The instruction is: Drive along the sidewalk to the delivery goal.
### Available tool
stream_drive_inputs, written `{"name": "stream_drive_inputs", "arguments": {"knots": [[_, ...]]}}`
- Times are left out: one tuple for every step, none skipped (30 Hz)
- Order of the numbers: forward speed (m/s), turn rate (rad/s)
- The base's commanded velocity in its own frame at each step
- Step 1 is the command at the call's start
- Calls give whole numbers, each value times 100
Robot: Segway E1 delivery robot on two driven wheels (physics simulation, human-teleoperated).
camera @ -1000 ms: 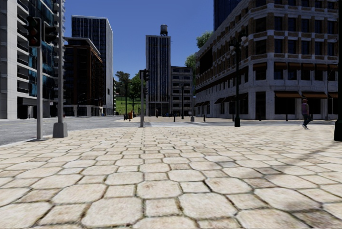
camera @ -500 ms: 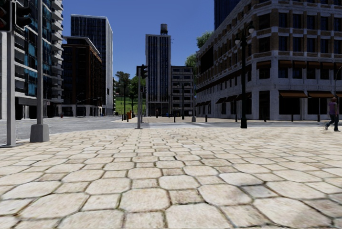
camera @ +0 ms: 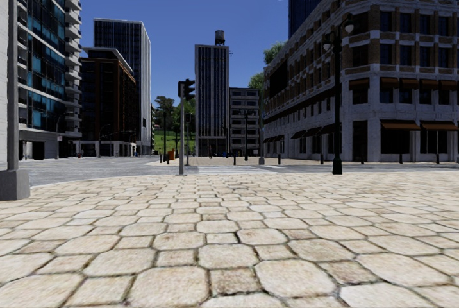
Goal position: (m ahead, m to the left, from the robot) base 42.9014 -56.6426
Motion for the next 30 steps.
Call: {"name": "stream_drive_inputs", "arguments": {"knots": [[200,0],[200,0],[200,0],[200,0],[200,0],[200,0],[200,0],[200,0],[200,0],[200,0],[200,0],[200,0],[200,0],[200,0],[200,0],[200,0],[200,0],[200,0],[200,0],[200,0],[200,0],[200,0],[200,0],[200,0],[200,0],[200,0],[200,0],[200,0],[200,0],[200,0]]}}
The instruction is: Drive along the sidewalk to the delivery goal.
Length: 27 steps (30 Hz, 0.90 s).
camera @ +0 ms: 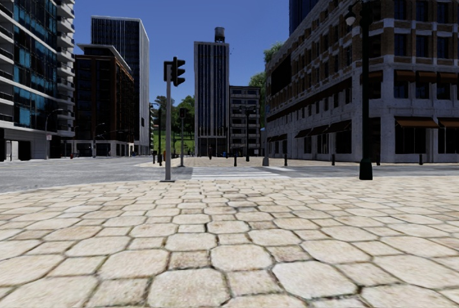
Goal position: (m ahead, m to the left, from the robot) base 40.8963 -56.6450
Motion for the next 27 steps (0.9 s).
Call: {"name": "stream_drive_inputs", "arguments": {"knots": [[200,0],[200,0],[200,0],[200,0],[200,0],[200,0],[200,0],[200,0],[200,0],[200,0],[200,0],[200,0],[200,0],[200,0],[200,0],[200,0],[200,0],[200,0],[200,0],[200,0],[200,0],[200,0],[200,0],[200,0],[200,0],[200,0],[200,0]]}}
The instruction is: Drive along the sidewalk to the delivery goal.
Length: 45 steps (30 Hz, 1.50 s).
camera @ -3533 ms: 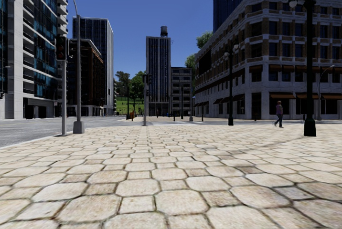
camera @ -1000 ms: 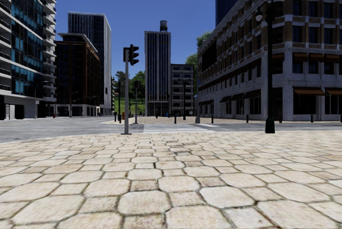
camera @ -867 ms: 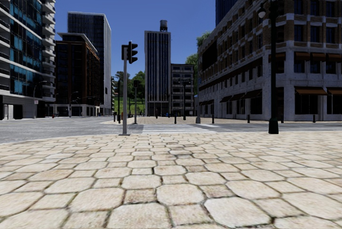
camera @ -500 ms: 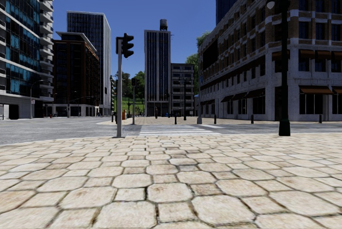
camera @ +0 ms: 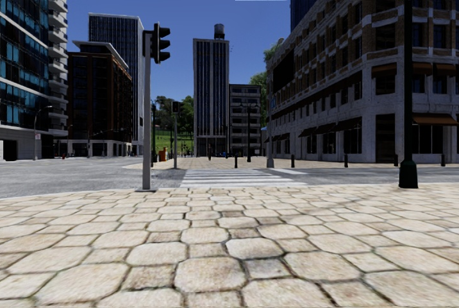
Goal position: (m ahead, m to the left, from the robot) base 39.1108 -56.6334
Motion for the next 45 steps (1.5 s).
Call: {"name": "stream_drive_inputs", "arguments": {"knots": [[200,0],[200,0],[200,0],[200,0],[200,0],[200,0],[200,0],[200,0],[200,0],[200,0],[200,0],[200,0],[200,0],[200,0],[200,0],[200,0],[200,0],[200,0],[200,0],[200,0],[200,0],[200,0],[200,0],[200,0],[200,0],[200,0],[200,0],[200,0],[200,0],[200,0],[200,0],[200,0],[200,0],[200,0],[200,0],[200,0],[200,0],[200,8],[200,16],[200,19],[200,19],[200,20],[200,23],[200,26],[200,26]]}}
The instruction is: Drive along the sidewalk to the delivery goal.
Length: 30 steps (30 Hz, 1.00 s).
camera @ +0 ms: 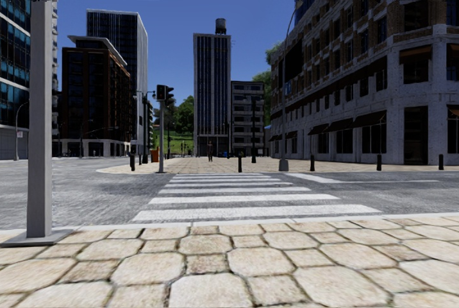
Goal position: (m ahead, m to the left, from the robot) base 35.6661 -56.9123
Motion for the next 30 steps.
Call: {"name": "stream_drive_inputs", "arguments": {"knots": [[200,27],[200,28],[200,32],[200,32],[200,34],[200,34],[200,35],[200,35],[200,35],[200,35],[200,35],[200,35],[200,35],[200,35],[200,35],[200,35],[200,32],[200,0],[200,0],[200,0],[200,0],[200,0],[200,0],[200,0],[200,0],[200,0],[200,0],[200,0],[200,0],[200,0]]}}
